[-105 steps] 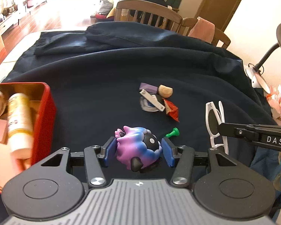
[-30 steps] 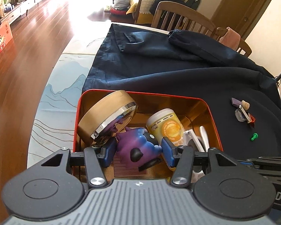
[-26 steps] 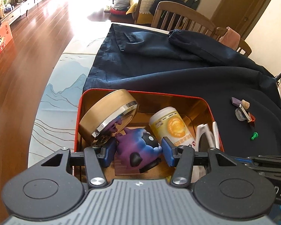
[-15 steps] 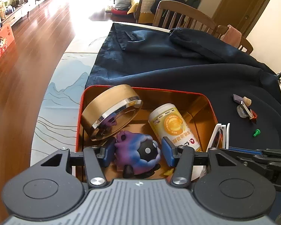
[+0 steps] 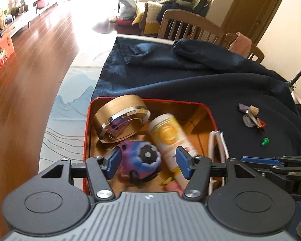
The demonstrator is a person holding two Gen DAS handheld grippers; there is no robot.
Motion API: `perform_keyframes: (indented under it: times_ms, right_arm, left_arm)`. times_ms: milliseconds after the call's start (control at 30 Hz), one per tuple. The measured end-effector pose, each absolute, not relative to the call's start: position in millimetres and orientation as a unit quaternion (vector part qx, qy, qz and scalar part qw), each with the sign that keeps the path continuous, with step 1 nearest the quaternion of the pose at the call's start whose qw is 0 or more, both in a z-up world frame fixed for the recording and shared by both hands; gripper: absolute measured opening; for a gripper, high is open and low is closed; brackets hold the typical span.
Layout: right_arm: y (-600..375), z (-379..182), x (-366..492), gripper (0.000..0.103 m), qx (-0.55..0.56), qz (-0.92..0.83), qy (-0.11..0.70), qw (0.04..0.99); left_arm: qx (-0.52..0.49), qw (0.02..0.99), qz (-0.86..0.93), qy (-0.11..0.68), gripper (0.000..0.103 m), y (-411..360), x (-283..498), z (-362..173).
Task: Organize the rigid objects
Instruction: 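Open both tools to release the glasses and toy in the tin, then move both tools back toward the remaining items on the cloth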
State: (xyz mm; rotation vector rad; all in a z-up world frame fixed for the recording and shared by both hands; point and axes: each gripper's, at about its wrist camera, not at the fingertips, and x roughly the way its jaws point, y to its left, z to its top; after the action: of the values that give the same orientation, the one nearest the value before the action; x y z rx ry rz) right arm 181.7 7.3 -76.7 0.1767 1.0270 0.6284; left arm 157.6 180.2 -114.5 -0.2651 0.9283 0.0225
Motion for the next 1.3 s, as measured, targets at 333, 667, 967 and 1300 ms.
perform_keyframes:
  times_ms: [333, 667, 967, 1300]
  right_arm:
    - [-6.2, -63.3, 171.0, 0.042, 0.053, 0.325, 0.457, 0.826]
    - [-37.7, -48.3, 163.6, 0.052, 0.026, 0.348, 0.430, 0.833]
    - [-84.5, -43.9, 169.4, 0.065, 0.012, 0.353, 0.413, 0.839]
    - [-151.9, -55.5, 183.0, 0.087, 0.004, 0.325, 0.410, 0.852]
  left_arm:
    - [-0.102, 0.905, 0.012, 0.413, 0.059, 155.8, 134.8, -82.4]
    - [-0.100, 0.915, 0.011, 0.391, 0.066, 121.4, 123.2, -59.7]
    - [-0.104, 0.917, 0.014, 0.385, 0.072, 79.5, 126.1, -53.5]
    - [-0.099, 0.914, 0.018, 0.393, 0.072, 23.0, 143.0, -59.0]
